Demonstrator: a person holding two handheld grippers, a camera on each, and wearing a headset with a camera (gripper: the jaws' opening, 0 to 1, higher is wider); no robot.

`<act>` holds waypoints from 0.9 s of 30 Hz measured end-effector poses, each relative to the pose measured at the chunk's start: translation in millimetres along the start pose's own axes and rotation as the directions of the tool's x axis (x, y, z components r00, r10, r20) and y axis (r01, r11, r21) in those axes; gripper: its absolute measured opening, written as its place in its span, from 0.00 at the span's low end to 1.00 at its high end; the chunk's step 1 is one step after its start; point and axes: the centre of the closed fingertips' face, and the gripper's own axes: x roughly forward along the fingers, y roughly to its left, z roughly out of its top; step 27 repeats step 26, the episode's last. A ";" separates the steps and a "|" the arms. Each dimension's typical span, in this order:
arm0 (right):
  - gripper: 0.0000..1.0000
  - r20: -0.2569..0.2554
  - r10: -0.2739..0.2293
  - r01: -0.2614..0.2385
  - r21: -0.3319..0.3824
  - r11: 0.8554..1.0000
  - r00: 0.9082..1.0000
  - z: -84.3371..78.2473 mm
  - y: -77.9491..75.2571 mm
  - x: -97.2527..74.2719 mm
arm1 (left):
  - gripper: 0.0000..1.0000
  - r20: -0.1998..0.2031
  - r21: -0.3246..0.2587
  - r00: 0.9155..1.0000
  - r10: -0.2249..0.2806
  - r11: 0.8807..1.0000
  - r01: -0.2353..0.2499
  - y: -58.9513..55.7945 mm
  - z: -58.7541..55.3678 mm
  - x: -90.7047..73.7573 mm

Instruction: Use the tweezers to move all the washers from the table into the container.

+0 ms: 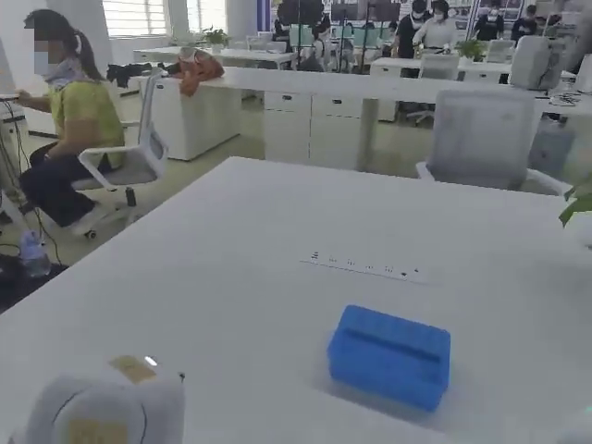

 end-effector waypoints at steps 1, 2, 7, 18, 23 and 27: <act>0.51 0.012 -0.017 0.016 0.012 1.000 1.000 1.0 -2.6 -4.0 | 0.99 -0.003 0.005 1.000 -0.001 1.000 0.001 1.0 0.3 0.0; 0.55 0.029 -0.032 0.032 0.024 0.999 0.999 2.4 -4.5 -10.4 | 0.99 -0.007 0.010 1.000 -0.002 1.000 0.002 2.0 0.4 0.0; 0.70 0.071 -0.077 0.073 0.060 0.996 0.994 3.4 -8.2 -28.8 | 0.99 -0.025 0.036 1.000 -0.009 0.999 0.010 4.3 -1.0 0.6; 0.84 0.045 -0.120 0.119 0.031 0.992 0.992 -12.5 -7.4 -28.5 | 0.99 -0.041 0.044 0.999 0.013 0.999 -0.011 8.2 -5.2 -0.5; 0.85 0.053 -0.087 0.082 0.092 0.992 0.995 -13.5 -4.8 -26.1 | 0.99 -0.048 0.068 0.998 0.038 0.997 -0.035 10.4 -5.8 -1.8; 0.85 0.042 -0.095 0.092 0.067 0.994 0.995 -15.0 -6.2 -26.6 | 0.99 -0.043 0.060 0.998 0.047 0.997 -0.044 11.5 -6.0 -3.1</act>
